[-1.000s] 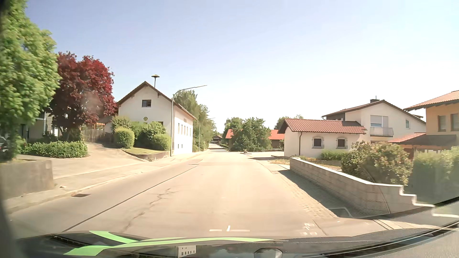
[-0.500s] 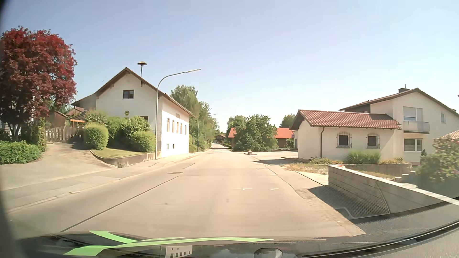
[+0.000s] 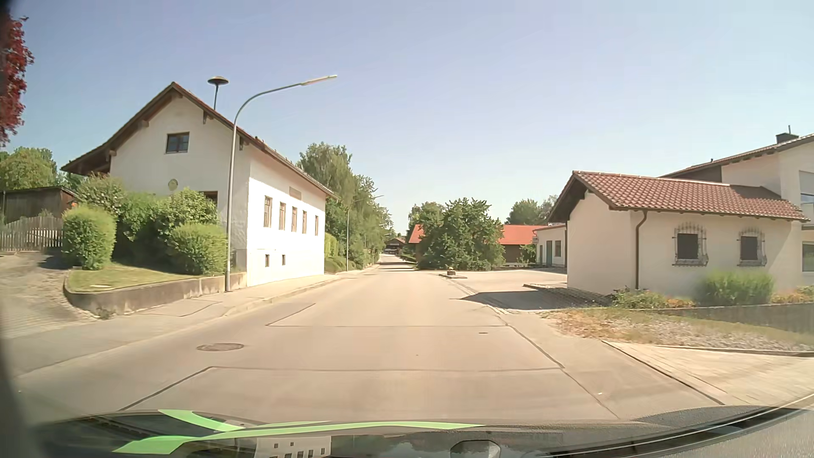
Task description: Follow the waypoints while adhering to traffic rules and regulations
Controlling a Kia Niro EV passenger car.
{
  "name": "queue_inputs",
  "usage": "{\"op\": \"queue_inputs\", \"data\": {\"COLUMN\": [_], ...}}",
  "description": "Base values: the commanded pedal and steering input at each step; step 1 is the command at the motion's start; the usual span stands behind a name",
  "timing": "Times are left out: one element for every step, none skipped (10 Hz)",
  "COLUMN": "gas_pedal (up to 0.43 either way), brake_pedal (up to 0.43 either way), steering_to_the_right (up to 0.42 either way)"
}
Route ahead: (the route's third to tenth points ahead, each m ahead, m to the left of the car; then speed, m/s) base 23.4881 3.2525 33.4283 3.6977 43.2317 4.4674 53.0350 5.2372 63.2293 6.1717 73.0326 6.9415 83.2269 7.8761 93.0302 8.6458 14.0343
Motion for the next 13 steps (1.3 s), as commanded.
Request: {"op": "queue_inputs", "data": {"gas_pedal": [0.177, 0.177, 0.177, 0.177, 0.177, 0.177, 0.177, 0.177, 0.177, 0.177, 0.169, 0.169, 0.177], "brake_pedal": [0.0, 0.0, 0.0, 0.0, 0.0, 0.0, 0.0, 0.0, 0.0, 0.0, 0.0, 0.0, 0.0], "steering_to_the_right": [-0.01, -0.01, -0.009, -0.01, -0.01, -0.01, -0.011, -0.012, -0.012, -0.012, -0.013, -0.014, -0.016]}}
